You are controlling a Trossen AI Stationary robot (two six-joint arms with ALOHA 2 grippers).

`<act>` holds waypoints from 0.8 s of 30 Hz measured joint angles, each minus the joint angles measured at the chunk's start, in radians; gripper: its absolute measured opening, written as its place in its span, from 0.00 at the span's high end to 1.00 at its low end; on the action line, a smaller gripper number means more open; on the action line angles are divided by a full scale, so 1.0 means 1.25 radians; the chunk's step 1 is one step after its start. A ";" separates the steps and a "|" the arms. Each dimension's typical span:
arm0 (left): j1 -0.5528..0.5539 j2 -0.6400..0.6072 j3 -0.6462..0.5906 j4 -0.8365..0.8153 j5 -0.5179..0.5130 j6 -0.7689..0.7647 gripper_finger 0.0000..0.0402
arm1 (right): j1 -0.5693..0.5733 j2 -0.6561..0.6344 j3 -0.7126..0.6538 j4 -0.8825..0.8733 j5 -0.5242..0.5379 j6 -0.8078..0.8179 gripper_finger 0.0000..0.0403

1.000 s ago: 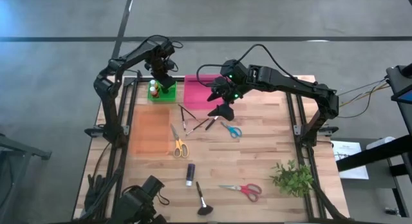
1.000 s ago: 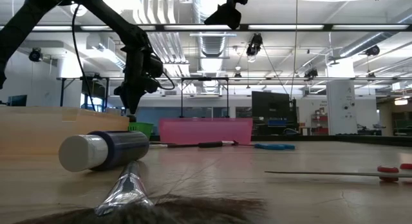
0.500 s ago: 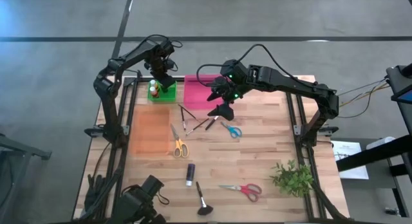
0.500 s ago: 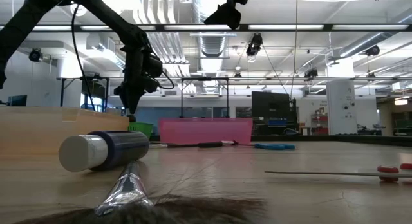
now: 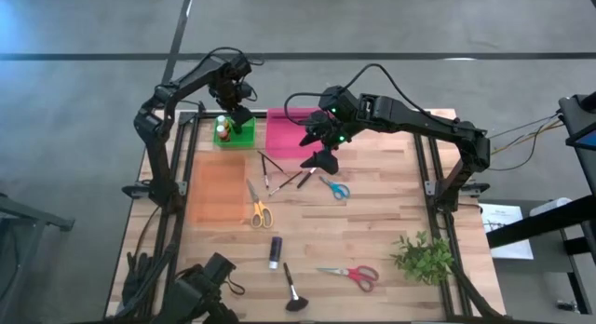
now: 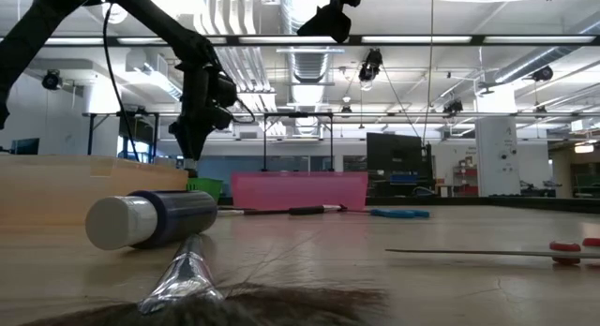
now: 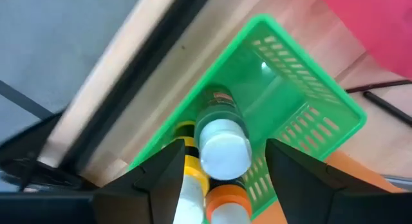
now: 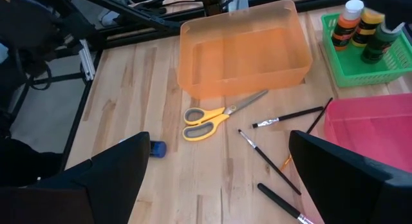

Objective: Pick & Place Paint Supplies
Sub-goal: Put the blue paint bottle into the green bin

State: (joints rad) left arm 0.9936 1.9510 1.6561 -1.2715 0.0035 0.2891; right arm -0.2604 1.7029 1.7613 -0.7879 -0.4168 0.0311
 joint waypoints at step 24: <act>-0.216 -0.427 0.089 0.059 0.046 0.286 0.43 | 0.088 0.002 -0.115 -0.049 -0.086 -0.183 0.09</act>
State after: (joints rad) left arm 0.7233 1.4171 1.7679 -1.1979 0.0611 0.6471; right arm -0.1503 1.7058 1.6172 -0.8494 -0.5237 -0.1981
